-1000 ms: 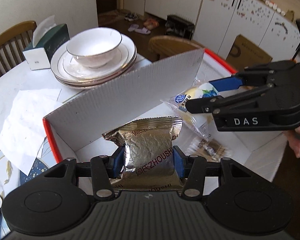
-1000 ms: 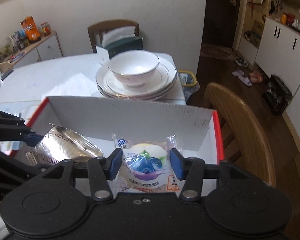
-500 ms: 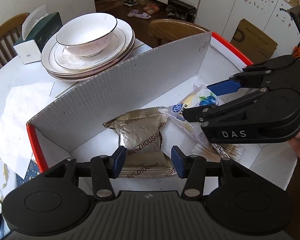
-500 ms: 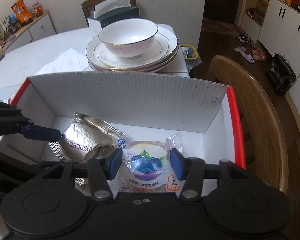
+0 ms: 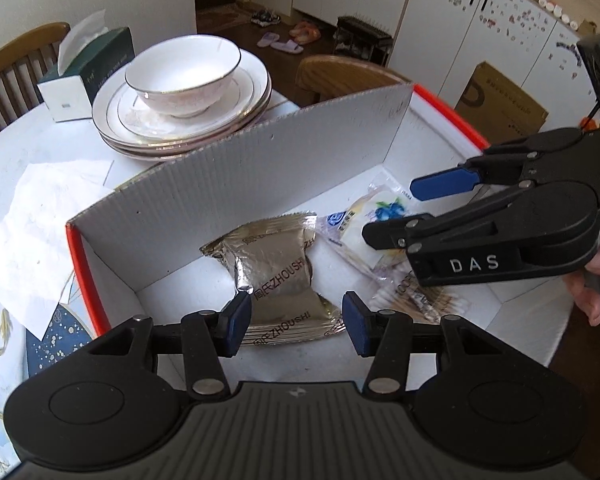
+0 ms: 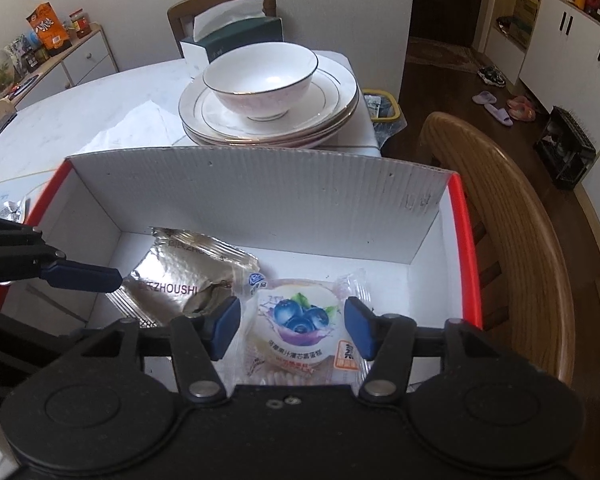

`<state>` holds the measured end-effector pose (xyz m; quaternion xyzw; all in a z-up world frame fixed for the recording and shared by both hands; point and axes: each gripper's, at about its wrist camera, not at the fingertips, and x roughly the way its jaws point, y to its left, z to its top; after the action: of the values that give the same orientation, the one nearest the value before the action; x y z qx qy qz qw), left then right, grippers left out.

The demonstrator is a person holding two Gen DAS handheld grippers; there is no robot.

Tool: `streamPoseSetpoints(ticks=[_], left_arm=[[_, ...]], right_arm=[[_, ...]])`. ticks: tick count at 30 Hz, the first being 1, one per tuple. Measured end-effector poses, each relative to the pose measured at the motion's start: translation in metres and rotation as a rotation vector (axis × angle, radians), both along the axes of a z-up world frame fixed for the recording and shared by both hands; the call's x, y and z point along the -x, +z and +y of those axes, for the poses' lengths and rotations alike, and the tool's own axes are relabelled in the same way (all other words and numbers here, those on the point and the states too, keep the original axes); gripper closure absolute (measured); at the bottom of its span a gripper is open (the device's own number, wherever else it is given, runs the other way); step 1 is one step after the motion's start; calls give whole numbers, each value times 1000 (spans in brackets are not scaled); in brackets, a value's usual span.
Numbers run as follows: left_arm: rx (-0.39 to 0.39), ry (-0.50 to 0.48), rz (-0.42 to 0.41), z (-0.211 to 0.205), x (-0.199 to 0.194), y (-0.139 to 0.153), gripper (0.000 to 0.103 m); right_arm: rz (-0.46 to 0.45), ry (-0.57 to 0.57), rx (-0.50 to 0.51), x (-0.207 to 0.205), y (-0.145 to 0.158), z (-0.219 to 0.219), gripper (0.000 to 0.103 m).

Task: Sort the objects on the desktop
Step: 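Lower both items into the box and open both grippers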

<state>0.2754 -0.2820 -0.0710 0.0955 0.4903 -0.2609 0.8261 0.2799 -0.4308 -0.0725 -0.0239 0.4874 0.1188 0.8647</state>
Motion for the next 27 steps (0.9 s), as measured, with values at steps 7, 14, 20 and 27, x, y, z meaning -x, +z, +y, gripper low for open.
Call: streamPoseSetpoints(ticks=[7,14,20,27], left_arm=[[41,23,-36,7,9,14,54],[67,38,-86,20,24,30,54],[102,46,-123,34,40,45,54],[142,49,-169,52,61,62,54]], right_arm=[[-31,18,-3,13,15,2,44],[-67,29,-12,28,31,10,41],[-103,42,-41,44,46,17,40],[-149,45,-87,64,62,28,39]])
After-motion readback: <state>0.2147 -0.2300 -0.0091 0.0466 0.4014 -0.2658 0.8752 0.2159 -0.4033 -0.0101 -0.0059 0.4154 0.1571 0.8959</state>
